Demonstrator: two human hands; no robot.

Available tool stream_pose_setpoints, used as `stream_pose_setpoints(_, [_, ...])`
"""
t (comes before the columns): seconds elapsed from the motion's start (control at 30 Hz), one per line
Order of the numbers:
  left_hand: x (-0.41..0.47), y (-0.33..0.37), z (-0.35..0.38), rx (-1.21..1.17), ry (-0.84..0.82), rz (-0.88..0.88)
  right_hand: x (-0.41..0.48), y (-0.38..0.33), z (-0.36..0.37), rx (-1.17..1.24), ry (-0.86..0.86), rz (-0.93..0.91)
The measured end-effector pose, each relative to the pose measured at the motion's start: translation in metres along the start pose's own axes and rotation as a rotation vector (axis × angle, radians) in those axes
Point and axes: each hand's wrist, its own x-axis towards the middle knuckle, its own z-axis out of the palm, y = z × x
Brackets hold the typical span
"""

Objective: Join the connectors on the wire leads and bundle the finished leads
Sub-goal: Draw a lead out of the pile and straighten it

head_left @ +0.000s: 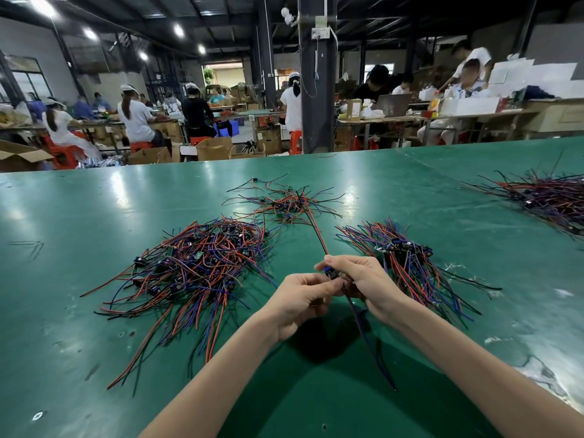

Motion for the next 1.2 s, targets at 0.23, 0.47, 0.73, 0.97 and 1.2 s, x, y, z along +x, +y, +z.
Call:
stream_pose_setpoints(0.23, [0.001,0.001,0.001,-0.005,0.053,0.050,0.001,0.000,0.001,-0.062,0.033,0.010])
stream_pose_setpoints(0.47, [0.008,0.008,-0.010,-0.042,0.283,0.172,-0.002,-0.002,0.001,-0.168,-0.011,0.079])
stream_pose_setpoints(0.73, [0.012,0.002,-0.014,0.193,0.363,0.307,-0.007,-0.002,0.006,-0.277,-0.074,0.018])
stream_pose_setpoints(0.97, [0.020,0.015,-0.052,0.147,0.681,0.377,-0.013,0.002,0.010,-0.342,-0.265,0.036])
stream_pose_setpoints(1.2, [0.022,0.020,-0.067,0.143,0.871,0.450,-0.015,-0.002,0.012,-0.350,-0.322,0.015])
